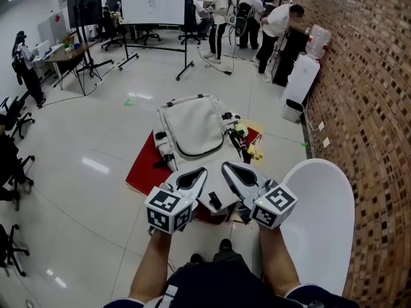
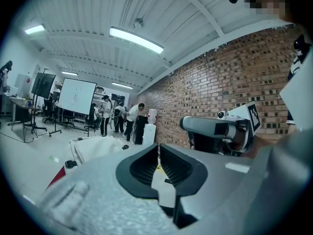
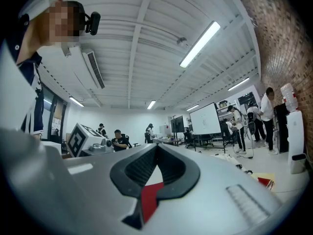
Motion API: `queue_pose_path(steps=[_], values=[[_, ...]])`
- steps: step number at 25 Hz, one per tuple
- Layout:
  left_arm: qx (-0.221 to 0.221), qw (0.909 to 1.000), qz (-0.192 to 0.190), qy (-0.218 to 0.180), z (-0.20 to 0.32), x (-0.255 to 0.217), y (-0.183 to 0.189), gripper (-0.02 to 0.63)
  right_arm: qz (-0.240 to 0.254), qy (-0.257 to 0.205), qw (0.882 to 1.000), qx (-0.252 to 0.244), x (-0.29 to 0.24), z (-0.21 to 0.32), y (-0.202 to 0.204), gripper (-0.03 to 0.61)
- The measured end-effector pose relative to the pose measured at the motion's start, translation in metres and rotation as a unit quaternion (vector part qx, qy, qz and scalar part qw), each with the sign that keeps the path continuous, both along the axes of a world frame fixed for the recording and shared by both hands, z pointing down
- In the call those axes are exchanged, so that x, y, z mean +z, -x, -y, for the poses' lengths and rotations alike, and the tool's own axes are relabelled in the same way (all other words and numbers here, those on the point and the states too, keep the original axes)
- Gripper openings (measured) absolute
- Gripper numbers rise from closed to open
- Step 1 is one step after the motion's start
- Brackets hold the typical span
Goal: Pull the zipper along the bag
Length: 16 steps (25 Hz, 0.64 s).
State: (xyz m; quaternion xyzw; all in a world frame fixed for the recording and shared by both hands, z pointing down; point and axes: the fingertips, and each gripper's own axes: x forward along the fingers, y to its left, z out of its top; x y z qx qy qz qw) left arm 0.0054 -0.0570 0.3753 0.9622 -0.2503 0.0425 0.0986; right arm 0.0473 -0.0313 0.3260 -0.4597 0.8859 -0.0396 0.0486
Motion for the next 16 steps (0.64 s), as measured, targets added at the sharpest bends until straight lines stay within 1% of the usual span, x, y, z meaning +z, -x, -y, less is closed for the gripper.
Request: queue_pose_path(steps=[5,10,16], values=[[0.001,1.0,0.0,0.003,-0.0004,-0.0004,0.0021,0.015,0.002,0.001,1.0,0.0,-0.0007,0.001,0.0018,0.005],[-0.002,1.0,-0.003,-0.005,0.002,-0.0014,0.0005,0.015,0.005,0.001,1.0,0.0,-0.0006,0.0017,0.0008,0.005],[0.008,0.9999,-0.007,0.001,-0.0011,-0.0042,-0.0025,0.015,0.009,-0.002,1.0,0.0,-0.0043,0.0036,0.0021,0.005]])
